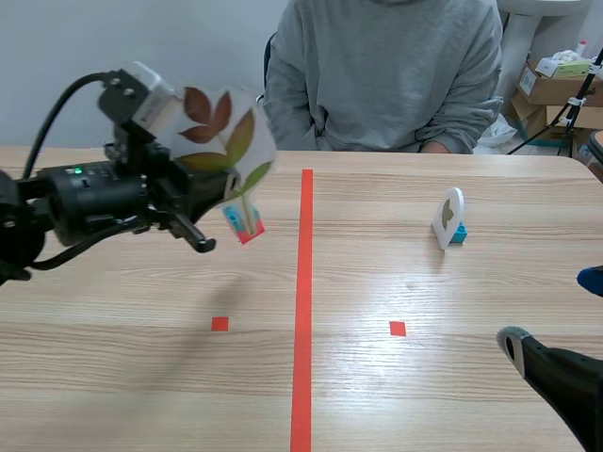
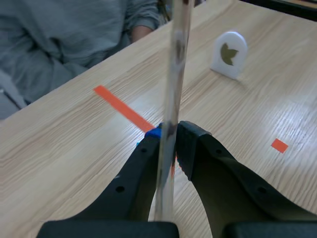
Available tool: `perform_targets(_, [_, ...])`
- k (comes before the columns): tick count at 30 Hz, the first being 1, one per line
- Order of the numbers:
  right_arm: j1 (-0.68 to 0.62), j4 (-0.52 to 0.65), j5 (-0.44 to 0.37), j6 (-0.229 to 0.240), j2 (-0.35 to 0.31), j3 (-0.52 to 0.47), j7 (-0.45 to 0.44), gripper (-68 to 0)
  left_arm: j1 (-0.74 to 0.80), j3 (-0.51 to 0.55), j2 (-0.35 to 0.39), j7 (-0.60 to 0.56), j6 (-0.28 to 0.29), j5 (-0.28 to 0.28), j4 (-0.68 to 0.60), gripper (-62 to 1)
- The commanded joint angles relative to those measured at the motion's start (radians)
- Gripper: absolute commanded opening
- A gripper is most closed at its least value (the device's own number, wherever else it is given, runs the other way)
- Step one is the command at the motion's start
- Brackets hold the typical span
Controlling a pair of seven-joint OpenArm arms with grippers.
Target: Do the leaf sorting experiment
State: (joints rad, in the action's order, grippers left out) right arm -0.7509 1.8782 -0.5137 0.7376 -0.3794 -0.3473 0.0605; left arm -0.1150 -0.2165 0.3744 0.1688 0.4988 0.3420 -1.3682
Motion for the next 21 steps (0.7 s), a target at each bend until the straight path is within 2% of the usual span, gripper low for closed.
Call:
perform_targets(1, [0.006, 0.0, -0.012, 0.008, -0.008, -0.007, -0.016, -1.2, 0.02, 0.047, -0.006, -0.011, -0.002, 0.023, 0.01, -58.0])
perform_targets(2, [0.006, 0.0, -0.012, 0.008, -0.008, -0.007, -0.016, -1.2, 0.035, 0.082, -0.005, -0.01, -0.004, 0.038, 0.011, -58.0])
perform_targets(6, [0.006, 0.0, -0.012, 0.008, -0.008, -0.007, -0.016, -1.2, 0.071, 0.209, -0.005, -0.012, -0.04, 0.038, 0.015, -57.9])
perform_targets(11, [0.006, 0.0, -0.014, 0.008, -0.008, -0.007, -0.02, -1.2, 0.037, 0.33, -0.003, -0.023, -0.117, -0.009, 0.117, -57.9])
perform_targets(21, [0.008, 0.0, -0.014, 0.008, -0.008, -0.007, -0.023, -1.2, -0.102, 0.395, 0.064, -0.117, -0.188, -0.019, 0.442, -57.9])
